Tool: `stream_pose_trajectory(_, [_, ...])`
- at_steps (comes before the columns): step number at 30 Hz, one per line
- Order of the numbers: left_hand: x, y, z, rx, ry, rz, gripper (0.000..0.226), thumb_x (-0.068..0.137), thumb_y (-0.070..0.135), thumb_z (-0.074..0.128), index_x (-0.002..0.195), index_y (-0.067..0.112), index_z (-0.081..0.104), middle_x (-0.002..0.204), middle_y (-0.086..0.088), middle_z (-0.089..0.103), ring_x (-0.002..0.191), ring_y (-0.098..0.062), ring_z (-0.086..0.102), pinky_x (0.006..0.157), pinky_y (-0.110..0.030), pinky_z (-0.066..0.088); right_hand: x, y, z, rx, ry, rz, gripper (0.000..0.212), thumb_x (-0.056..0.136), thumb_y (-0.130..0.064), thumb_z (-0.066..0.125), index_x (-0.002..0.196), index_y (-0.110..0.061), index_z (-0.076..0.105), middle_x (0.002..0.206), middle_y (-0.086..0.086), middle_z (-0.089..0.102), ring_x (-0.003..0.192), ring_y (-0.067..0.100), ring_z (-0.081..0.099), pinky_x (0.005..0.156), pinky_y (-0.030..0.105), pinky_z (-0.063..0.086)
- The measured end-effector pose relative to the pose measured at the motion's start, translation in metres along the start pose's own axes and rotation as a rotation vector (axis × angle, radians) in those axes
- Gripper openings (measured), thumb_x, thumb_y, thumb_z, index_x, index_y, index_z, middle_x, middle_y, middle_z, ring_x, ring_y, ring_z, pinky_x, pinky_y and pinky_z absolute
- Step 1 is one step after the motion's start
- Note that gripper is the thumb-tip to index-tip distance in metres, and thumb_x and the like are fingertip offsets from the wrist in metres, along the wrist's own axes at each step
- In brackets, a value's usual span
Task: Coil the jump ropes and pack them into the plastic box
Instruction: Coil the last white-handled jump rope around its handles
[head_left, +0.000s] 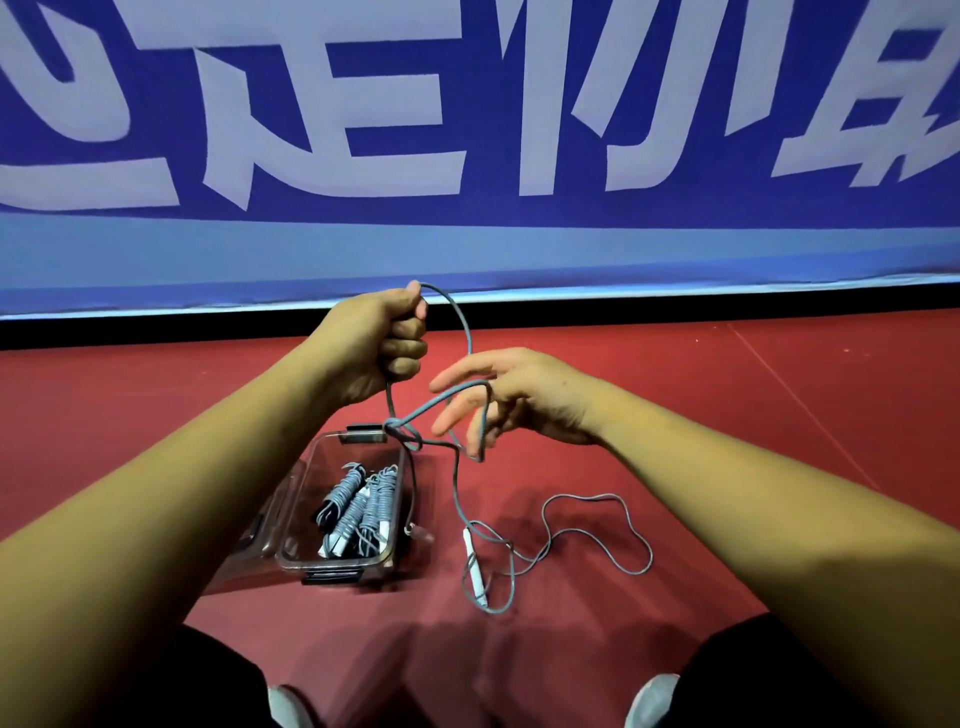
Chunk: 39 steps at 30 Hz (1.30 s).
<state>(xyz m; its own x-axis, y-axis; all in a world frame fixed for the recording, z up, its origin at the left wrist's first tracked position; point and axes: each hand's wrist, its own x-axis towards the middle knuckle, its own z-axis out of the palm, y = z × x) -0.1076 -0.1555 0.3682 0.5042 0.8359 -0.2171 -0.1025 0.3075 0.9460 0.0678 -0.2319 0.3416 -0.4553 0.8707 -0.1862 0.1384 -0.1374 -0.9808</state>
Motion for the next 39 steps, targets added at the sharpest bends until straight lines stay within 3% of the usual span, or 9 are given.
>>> stream_pose_trajectory(6, [0.009,-0.007,-0.013,-0.135,0.209,-0.099,0.033,0.107,0.025,0.034,0.076,0.015,0.041,0.051,0.008,0.024,0.035,-0.003,0.021,0.033,-0.016,0.019,0.003,0.002,0.006,-0.015,-0.275,0.083,0.069,0.056,0.002,0.036,0.123,0.007,0.054,0.113,0.027,0.066,0.063,0.025,0.055,0.058,0.032,0.035])
stream_pose_trajectory(11, [0.012,-0.014,-0.017,-0.290,0.378,-0.149,0.024,0.101,0.007,0.029,0.079,0.014,0.037,0.061,0.000,0.032,0.042,-0.008,0.026,0.043,-0.020,0.024,0.006,0.006,0.013,-0.052,-0.194,0.064,0.053,0.080,0.013,0.051,0.131,-0.004,0.053,0.106,0.011,0.066,0.062,0.016,0.043,0.057,0.026,0.033])
stream_pose_trajectory(16, [0.012,-0.009,-0.018,-0.552,0.376,-0.156,0.035,0.094,-0.005,0.017,0.072,0.015,0.035,0.051,-0.001,0.029,0.036,-0.009,0.025,0.038,-0.014,0.027,0.010,0.013,0.018,-0.394,0.052,-0.032,0.038,0.079,-0.011,0.079,0.115,-0.010,0.068,0.077,0.006,0.061,0.056,0.007,0.049,0.056,0.022,0.041])
stream_pose_trajectory(20, [0.011,-0.004,-0.011,-0.693,0.358,-0.145,0.034,0.084,-0.013,0.016,0.073,0.014,0.034,0.048,-0.003,0.032,0.034,-0.011,0.026,0.042,-0.021,0.027,0.015,0.020,0.026,-0.323,0.147,-0.104,0.023,0.076,-0.013,0.082,0.098,-0.010,0.076,0.072,-0.003,0.069,0.064,0.002,0.055,0.065,0.018,0.043])
stream_pose_trajectory(25, [0.010,-0.005,-0.002,-0.785,0.369,-0.098,0.034,0.083,-0.015,0.016,0.077,0.013,0.033,0.051,-0.003,0.034,0.040,-0.010,0.029,0.049,-0.021,0.028,0.016,0.017,0.036,-0.236,0.184,-0.145,0.023,0.081,-0.009,0.076,0.103,-0.002,0.074,0.050,-0.014,0.060,0.042,-0.002,0.046,0.047,0.010,0.035])
stream_pose_trajectory(29, [0.013,-0.007,-0.009,-0.424,0.298,-0.142,0.028,0.096,-0.006,0.025,0.086,0.010,0.046,0.063,-0.003,0.040,0.048,-0.013,0.042,0.053,-0.023,0.037,0.013,0.006,0.033,-0.034,0.169,-0.093,0.020,0.096,-0.020,0.059,0.103,-0.007,0.072,0.053,-0.004,0.051,0.038,0.007,0.028,0.042,0.019,0.020])
stream_pose_trajectory(33, [0.004,-0.011,-0.035,0.734,0.117,-0.015,0.034,0.092,-0.006,0.047,0.093,0.020,0.069,0.093,-0.010,0.058,0.071,-0.009,0.055,0.070,-0.024,0.045,0.009,-0.010,0.005,0.175,0.304,-0.116,0.023,0.098,-0.018,0.051,0.089,-0.006,0.068,0.050,0.001,0.050,0.033,0.006,0.022,0.043,0.017,0.015])
stream_pose_trajectory(35, [-0.002,-0.014,-0.041,1.250,-0.038,0.220,0.054,0.082,-0.014,0.057,0.104,0.033,0.073,0.134,-0.002,0.053,0.109,-0.001,0.053,0.097,-0.021,0.041,0.006,-0.014,-0.007,0.255,0.396,-0.129,0.022,0.097,-0.017,0.051,0.089,-0.003,0.067,0.052,0.004,0.056,0.030,0.007,0.023,0.042,0.018,0.016])
stream_pose_trajectory(39, [-0.012,-0.027,-0.011,0.838,-0.447,0.265,0.058,0.088,-0.014,0.059,0.136,0.019,0.055,0.149,0.015,0.046,0.138,-0.002,0.040,0.113,-0.020,0.032,0.002,-0.018,-0.019,0.435,0.474,-0.122,0.025,0.099,-0.011,0.044,0.093,0.002,0.064,0.057,0.010,0.061,0.028,0.007,0.030,0.033,0.018,0.021])
